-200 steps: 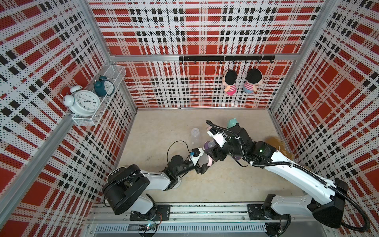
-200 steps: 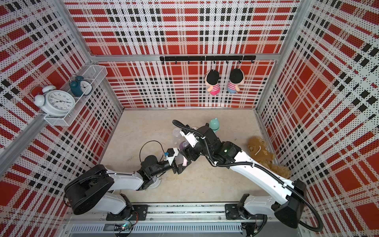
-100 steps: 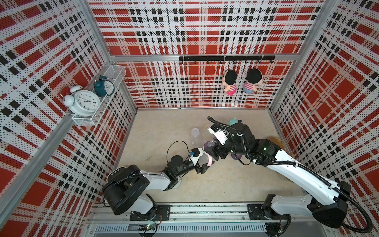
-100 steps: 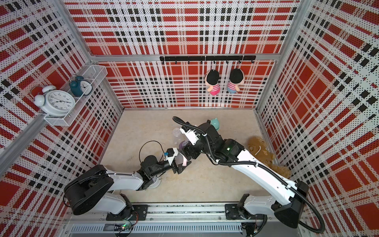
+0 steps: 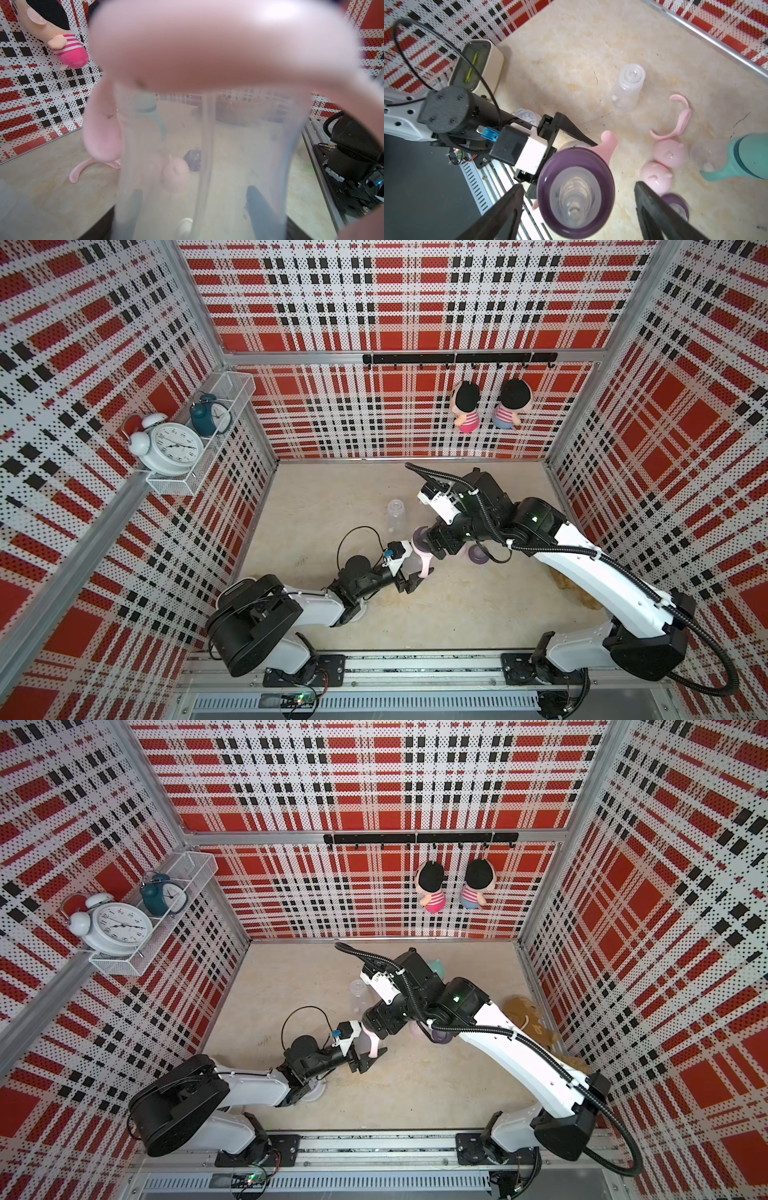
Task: Assemble the baby bottles
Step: Screw the nipple onto the baby bottle.
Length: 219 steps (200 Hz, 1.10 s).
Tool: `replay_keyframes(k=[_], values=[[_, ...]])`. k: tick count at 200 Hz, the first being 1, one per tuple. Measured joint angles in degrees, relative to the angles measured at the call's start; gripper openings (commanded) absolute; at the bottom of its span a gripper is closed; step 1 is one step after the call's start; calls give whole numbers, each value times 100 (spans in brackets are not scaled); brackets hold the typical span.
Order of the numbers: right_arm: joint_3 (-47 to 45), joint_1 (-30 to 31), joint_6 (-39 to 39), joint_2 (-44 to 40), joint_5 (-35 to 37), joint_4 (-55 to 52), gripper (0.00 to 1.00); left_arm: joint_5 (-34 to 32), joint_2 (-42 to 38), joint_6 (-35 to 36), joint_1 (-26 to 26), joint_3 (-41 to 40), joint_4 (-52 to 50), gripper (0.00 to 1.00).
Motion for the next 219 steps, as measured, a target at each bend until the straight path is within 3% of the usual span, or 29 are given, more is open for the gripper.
replay_keyframes(k=[71, 219], values=[[354, 9, -7, 304, 118, -577, 85, -31, 0, 37, -55, 0, -2, 0], [385, 79, -28, 557, -20, -723, 83, -114, 0, 138, -61, -2, -4, 0]])
